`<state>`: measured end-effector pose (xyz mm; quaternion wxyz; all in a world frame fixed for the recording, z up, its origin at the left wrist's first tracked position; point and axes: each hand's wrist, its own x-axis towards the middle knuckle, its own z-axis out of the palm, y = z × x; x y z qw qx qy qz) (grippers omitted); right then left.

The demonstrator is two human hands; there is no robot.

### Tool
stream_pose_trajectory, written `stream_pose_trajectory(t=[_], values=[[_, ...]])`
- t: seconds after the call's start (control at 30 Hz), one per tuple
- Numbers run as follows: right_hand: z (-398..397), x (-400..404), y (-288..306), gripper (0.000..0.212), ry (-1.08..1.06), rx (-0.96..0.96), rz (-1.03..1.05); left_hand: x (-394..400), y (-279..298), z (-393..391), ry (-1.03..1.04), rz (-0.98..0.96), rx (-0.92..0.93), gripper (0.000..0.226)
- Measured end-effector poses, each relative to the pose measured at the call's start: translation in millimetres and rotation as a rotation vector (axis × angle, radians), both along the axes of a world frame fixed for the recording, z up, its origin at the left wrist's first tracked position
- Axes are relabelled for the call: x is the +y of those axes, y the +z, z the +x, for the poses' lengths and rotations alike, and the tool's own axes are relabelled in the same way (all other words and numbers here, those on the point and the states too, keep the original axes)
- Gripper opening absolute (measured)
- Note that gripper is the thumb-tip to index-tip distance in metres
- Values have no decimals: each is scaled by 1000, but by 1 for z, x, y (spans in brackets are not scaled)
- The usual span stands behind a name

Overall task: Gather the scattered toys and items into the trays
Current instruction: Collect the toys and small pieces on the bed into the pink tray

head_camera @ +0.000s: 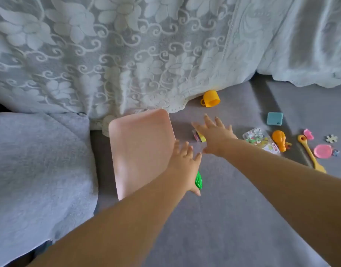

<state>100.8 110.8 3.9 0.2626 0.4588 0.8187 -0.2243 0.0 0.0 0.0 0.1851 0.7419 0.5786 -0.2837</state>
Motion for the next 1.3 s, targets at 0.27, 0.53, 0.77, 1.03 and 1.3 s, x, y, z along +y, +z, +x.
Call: stream_pose_trajectory(t=[0.27, 0.53, 0.77, 1.03, 1.3], values=[[3, -13, -40, 62, -4, 74, 136, -10, -30, 28, -70, 18, 14, 54], [16, -19, -33, 27, -321, 87, 23, 16, -32, 0, 18, 417, -278, 60], [-40, 4, 29, 42, -646, 614, -87, 16, 21, -81, 589, 517, -597, 35], [-112, -16, 27, 69, -403, 307, -57, -26, 4, -155, 737, 470, -165, 63], [-110, -41, -1, 55, -298, -65, 49, -58, -10, -174, 658, 368, -151, 31]])
